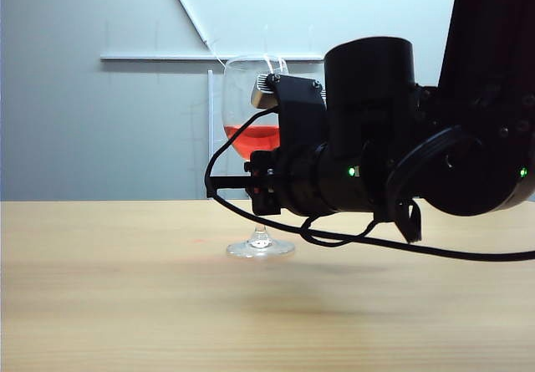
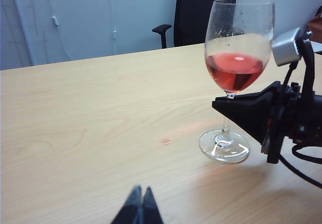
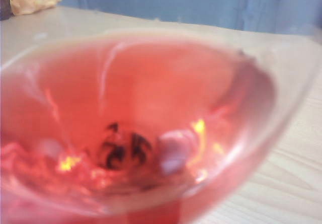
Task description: Gently pick up the goblet, rotate it counterclockwise for two full turns (viewing from above), and then place it back on the table.
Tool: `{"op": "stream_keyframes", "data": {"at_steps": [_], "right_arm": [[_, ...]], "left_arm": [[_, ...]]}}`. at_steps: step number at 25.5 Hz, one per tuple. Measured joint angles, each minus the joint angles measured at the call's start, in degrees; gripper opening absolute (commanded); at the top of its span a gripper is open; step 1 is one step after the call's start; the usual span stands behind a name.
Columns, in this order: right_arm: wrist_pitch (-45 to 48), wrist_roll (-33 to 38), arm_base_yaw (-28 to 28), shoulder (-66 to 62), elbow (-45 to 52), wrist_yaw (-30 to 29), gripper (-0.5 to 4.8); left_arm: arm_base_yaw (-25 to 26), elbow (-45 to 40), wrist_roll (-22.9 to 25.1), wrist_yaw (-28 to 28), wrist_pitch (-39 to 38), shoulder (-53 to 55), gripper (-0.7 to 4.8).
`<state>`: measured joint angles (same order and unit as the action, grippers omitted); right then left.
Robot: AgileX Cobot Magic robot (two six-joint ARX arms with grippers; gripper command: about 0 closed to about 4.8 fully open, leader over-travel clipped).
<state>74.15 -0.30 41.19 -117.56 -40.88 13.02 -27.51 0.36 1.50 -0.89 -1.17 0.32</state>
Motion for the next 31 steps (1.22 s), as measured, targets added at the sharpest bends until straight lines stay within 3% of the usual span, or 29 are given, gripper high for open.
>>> {"op": "stream_keyframes", "data": {"at_steps": [2, 6, 11, 14, 18, 22, 25, 31], "right_arm": [[0.07, 0.0, 0.0, -0.04, -0.02, 0.0, 0.1], [0.11, -0.13, 0.0, -0.11, -0.02, 0.02, 0.95], [1.77, -0.15, 0.09, -0.02, -0.15, 0.0, 0.96], [1.75, -0.17, 0.17, -0.02, 0.0, 0.0, 1.83], [1.16, -0.24, 0.42, 1.6, 3.54, 0.66, 2.29], [1.38, -1.46, 1.62, 6.03, 8.07, 5.27, 2.66], [0.57, -2.34, 2.34, 14.23, 15.65, 7.58, 2.66], [-5.53, -2.56, 4.85, 33.38, 26.4, 8.98, 2.57]], "left_arm": [[0.0, 0.0, 0.0, 0.0, 0.0, 0.0, -0.05], [0.0, 0.0, 0.0, 0.0, -0.02, 0.0, -0.05], [0.0, 0.0, 0.0, 0.0, 0.0, 0.0, -0.05], [0.0, 0.0, 0.0, 0.0, 0.0, 0.0, -0.05], [0.04, 0.0, 0.0, 0.0, 0.0, 0.0, -0.05], [0.24, 0.0, 0.0, 0.0, 0.0, 0.0, -0.05], [3.74, 0.0, 0.0, 0.22, 0.0, 0.0, -0.05], [15.93, 0.0, 0.0, 0.68, -0.02, 0.0, -0.05]]}}
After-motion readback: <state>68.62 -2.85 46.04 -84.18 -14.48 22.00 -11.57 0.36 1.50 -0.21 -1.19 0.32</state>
